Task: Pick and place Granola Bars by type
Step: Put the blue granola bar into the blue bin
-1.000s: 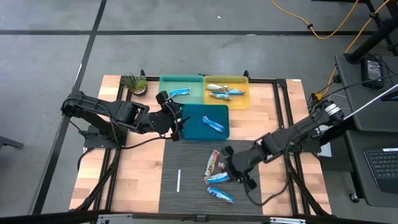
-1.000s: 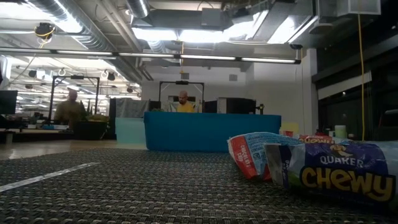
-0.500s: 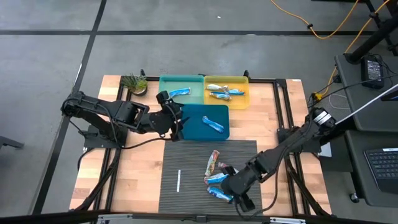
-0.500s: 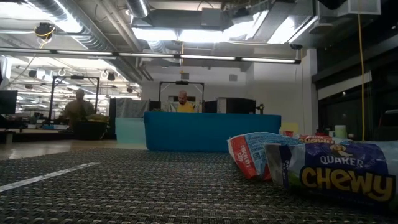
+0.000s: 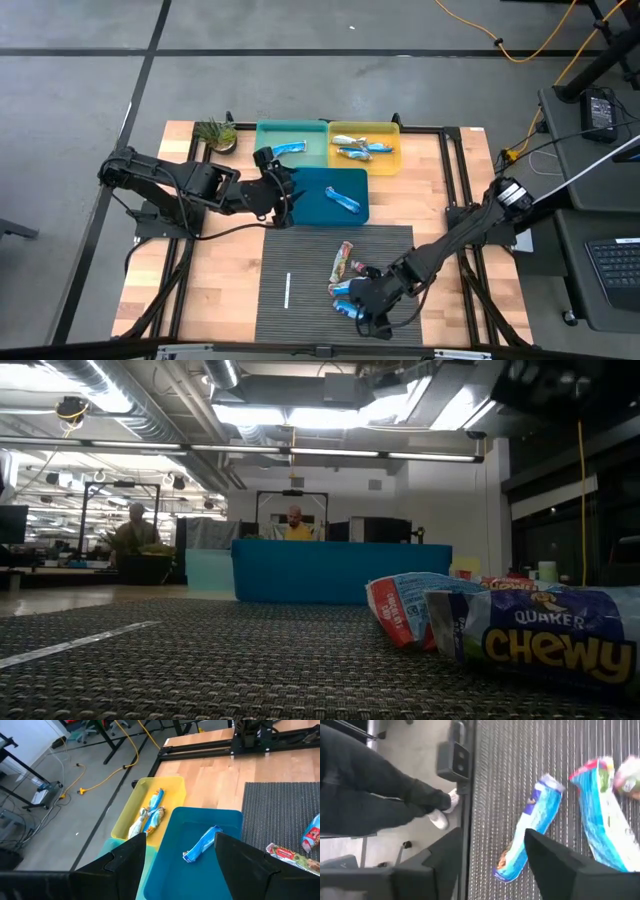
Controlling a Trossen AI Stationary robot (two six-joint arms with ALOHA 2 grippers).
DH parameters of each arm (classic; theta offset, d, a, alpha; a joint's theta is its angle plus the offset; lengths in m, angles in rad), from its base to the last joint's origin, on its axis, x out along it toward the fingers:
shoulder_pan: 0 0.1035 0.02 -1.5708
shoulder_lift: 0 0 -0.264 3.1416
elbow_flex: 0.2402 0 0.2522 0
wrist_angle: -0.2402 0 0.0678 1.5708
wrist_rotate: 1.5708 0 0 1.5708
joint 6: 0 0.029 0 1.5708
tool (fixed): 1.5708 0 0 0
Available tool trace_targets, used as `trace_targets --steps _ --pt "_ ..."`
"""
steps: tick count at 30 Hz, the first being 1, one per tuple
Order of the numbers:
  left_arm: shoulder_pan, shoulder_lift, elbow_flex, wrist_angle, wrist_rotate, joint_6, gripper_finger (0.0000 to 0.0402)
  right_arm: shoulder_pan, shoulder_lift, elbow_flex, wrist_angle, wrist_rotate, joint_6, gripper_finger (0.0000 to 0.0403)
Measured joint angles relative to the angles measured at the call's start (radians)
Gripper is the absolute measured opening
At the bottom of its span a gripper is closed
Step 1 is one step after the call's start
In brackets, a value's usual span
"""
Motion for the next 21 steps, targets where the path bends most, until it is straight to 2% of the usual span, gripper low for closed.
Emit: trace_targets --steps 6,9,16,21 --pt "0.000 0.000 0.000 0.000 0.000 0.000 0.0228 0.002 0.067 0.000 -0.015 0.000 0.124 0.0298" --pt "0.001 0.000 0.000 0.000 0.000 0.000 0.0228 0.005 0.109 0.000 -0.019 0.001 0.185 0.0325" --pt "0.000 0.000 0.000 0.000 0.034 -0.024 0.0228 0.005 0.209 0.000 -0.018 -0.001 0.337 0.0337" --pt "0.000 0.000 0.000 0.000 0.049 -0.030 0.0228 0.005 0.237 0.003 -0.015 -0.011 0.375 0.0337"
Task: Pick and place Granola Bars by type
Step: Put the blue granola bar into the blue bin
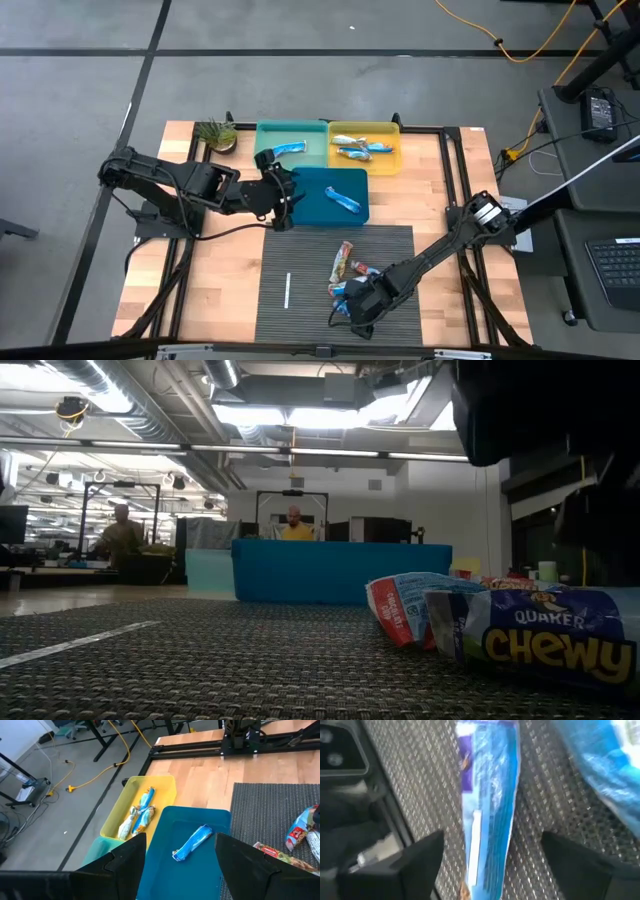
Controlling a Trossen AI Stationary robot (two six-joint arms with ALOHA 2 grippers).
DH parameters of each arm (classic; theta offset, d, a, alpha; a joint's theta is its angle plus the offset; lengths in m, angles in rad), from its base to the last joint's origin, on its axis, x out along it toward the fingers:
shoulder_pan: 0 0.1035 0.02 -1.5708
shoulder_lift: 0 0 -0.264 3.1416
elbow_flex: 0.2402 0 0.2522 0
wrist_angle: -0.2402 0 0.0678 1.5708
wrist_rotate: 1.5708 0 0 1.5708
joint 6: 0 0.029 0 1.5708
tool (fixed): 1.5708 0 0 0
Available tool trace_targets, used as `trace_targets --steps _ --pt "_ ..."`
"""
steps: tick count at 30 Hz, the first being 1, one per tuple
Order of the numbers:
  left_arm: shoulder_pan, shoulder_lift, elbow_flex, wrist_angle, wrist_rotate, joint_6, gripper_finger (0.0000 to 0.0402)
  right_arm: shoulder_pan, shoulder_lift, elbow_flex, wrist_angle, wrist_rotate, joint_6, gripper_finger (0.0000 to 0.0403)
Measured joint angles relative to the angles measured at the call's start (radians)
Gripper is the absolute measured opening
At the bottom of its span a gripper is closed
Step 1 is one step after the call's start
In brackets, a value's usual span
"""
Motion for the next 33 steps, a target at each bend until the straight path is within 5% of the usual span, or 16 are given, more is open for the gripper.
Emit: trace_targets --steps 8,23,33 --pt "0.000 0.000 0.000 0.000 -0.003 0.000 0.0228 0.001 0.001 0.000 -0.017 0.062 0.078 0.0304" --pt "0.000 0.000 0.000 0.000 -0.007 0.003 0.0228 -0.001 0.005 -0.004 -0.033 0.007 0.085 0.0122" --pt "0.001 0.000 0.000 0.000 -0.034 0.003 0.0228 0.000 0.005 0.068 -0.140 -0.088 0.015 0.0040"
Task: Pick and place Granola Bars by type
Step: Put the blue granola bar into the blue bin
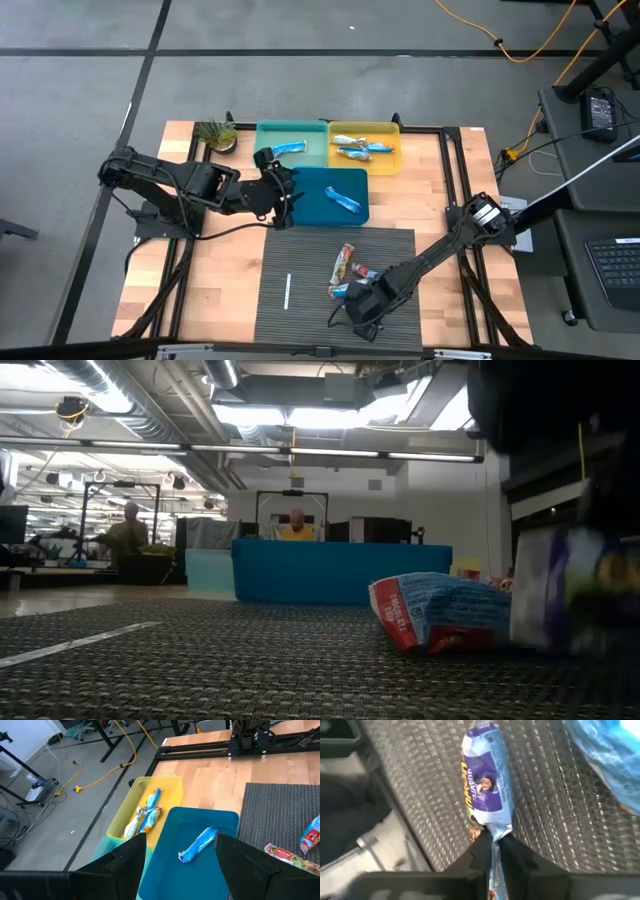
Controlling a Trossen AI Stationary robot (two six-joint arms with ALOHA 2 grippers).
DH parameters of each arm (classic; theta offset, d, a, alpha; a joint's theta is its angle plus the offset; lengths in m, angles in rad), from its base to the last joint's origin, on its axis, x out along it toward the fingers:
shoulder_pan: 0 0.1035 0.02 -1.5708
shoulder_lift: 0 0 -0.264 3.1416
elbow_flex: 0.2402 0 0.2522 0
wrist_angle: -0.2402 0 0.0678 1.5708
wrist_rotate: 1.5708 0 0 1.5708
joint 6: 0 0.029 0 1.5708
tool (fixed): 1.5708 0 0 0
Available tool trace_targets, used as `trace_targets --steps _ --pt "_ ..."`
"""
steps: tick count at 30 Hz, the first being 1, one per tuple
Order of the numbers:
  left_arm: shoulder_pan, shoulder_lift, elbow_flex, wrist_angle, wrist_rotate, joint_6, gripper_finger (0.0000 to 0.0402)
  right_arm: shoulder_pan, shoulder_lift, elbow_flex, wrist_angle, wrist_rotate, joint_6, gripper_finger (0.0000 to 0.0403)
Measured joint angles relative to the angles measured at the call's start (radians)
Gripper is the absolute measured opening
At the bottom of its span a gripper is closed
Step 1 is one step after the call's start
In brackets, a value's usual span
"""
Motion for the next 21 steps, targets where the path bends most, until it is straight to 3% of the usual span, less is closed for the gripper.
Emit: trace_targets --steps 8,15,21 --pt "0.000 0.000 0.000 0.002 0.000 0.000 0.0228 -0.003 -0.001 0.214 -0.358 0.058 -0.205 0.0022" --pt "0.001 0.000 0.000 0.002 0.000 0.000 0.0228 -0.039 -0.003 0.465 -0.798 0.250 -0.349 0.0024" --pt "0.001 0.000 0.000 0.002 0.000 0.000 0.0228 -0.106 -0.032 0.643 -0.926 0.368 -0.419 0.0025"
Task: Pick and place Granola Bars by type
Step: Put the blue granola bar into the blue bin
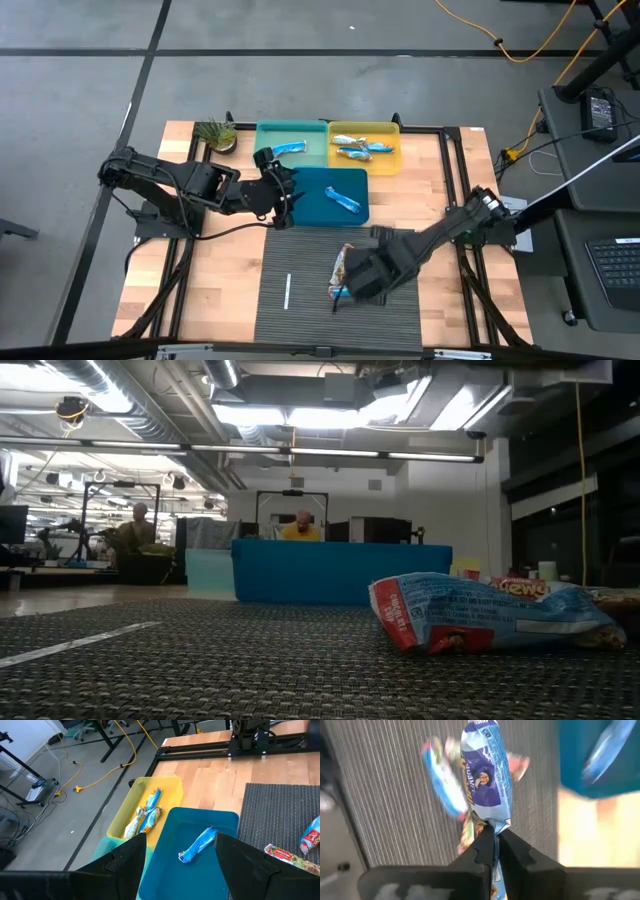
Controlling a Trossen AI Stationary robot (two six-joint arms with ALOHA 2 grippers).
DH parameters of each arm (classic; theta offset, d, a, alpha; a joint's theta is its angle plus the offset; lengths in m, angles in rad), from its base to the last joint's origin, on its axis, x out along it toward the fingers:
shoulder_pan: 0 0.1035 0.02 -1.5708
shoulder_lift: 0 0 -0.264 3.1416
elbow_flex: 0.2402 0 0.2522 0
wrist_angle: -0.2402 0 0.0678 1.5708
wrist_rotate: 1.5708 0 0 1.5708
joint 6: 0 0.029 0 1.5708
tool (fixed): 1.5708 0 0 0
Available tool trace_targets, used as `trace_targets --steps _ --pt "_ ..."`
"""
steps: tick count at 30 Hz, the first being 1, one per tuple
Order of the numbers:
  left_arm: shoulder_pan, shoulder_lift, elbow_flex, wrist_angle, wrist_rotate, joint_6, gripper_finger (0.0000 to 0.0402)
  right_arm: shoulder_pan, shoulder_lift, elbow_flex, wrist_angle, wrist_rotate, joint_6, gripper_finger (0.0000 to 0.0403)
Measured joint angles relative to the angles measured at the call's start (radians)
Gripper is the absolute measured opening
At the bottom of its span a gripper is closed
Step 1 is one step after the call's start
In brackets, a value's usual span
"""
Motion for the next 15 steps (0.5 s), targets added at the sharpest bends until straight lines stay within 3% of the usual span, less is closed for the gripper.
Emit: trace_targets --steps 7,15 --pt "0.000 0.000 0.000 0.000 0.000 0.000 0.0228 -0.116 -0.131 0.049 0.003 0.058 -0.117 0.0025" --pt "0.000 0.000 0.000 0.004 -0.014 0.000 0.0228 -0.306 -0.267 -0.027 0.009 0.090 -0.249 0.0025"
